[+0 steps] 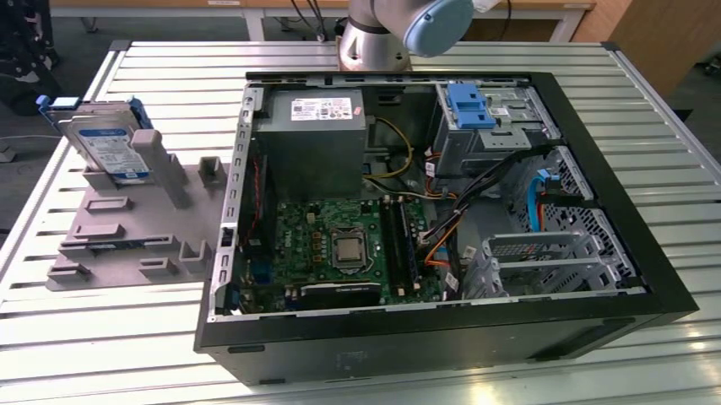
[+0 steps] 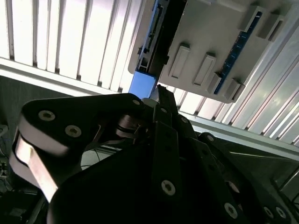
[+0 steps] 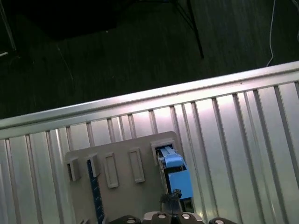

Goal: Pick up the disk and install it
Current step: 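Pick up the disk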

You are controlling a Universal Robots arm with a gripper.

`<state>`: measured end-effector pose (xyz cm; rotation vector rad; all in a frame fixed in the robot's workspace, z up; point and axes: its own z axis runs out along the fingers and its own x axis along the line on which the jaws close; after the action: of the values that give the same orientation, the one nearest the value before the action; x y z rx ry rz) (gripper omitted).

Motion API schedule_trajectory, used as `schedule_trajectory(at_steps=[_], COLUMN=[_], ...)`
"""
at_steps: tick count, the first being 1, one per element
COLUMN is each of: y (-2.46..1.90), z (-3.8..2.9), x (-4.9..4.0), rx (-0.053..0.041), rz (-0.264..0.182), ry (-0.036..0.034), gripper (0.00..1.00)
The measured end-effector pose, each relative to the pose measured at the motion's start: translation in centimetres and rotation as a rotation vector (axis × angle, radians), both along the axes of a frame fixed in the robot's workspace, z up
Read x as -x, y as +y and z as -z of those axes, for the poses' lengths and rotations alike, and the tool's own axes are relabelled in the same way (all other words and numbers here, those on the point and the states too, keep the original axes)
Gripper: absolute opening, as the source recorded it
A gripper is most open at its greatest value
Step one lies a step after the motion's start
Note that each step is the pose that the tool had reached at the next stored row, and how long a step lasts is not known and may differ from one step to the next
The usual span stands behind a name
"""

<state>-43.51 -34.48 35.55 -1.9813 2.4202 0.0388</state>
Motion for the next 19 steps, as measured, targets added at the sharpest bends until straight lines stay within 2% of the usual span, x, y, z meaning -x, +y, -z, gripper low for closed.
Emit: schedule_trajectory(at_steps=[2,4,5,6,9,12,13,19], y=[0.06,0.29,0.31,0.31,0.32,0.32,0.32,0.32], z=[0.07,0.11,0.11,0.11,0.11,0.11,0.11,0.16], x=[-0.01,0.00,0.00,0.00,0.00,0.00,0.00,0.00], rx=[0.0001,0.0006,0.0007,0.0007,0.0007,0.0007,0.0007,0.0009], rz=[-0.022,-0.023,-0.023,-0.023,-0.023,-0.023,-0.023,-0.024], ry=[-0.0001,-0.0003,-0.0004,-0.0003,-0.0003,-0.0003,-0.0003,-0.0012], gripper=[0.11,0.11,0.17,0.17,0.35,0.41,0.47,0.47])
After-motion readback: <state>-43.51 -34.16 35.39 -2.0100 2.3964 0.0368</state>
